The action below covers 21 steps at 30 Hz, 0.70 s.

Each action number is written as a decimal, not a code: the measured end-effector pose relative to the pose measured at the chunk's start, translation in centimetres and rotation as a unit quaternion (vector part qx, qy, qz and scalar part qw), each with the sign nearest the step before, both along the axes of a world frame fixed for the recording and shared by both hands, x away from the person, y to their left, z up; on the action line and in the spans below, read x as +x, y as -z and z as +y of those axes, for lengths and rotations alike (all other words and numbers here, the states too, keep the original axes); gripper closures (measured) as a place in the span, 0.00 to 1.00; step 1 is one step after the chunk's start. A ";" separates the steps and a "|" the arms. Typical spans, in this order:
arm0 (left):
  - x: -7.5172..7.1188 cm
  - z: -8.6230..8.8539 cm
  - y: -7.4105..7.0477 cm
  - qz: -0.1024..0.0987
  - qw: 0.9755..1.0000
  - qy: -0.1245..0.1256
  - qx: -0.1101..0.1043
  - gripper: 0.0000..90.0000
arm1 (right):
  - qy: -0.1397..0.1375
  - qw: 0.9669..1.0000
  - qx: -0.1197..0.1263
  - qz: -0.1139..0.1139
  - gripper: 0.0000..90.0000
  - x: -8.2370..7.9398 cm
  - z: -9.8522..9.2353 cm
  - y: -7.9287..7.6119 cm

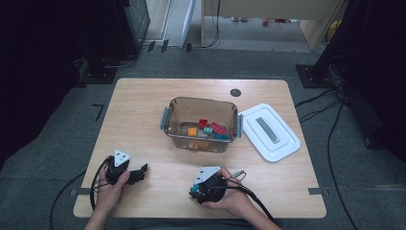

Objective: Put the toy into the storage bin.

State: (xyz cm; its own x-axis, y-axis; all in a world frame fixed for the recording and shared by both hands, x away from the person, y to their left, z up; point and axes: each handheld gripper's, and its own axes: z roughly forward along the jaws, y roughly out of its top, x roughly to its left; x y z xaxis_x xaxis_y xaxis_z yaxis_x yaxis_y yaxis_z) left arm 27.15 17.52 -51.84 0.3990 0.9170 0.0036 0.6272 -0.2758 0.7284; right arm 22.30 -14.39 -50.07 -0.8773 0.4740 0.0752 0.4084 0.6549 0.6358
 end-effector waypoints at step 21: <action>0.0 0.0 0.0 0.000 1.000 0.000 0.000 0.15 | -0.009 1.000 -0.014 -0.023 0.67 -0.1 0.1 0.3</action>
State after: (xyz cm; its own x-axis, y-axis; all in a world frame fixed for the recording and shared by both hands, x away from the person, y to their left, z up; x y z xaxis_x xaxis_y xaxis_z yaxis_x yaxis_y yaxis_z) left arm 27.15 17.52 -51.84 0.3992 0.9168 0.0039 0.6272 -0.2762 0.7283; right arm 22.23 -14.27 -50.38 -0.8876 0.4601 0.0227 0.3682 0.6788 0.6354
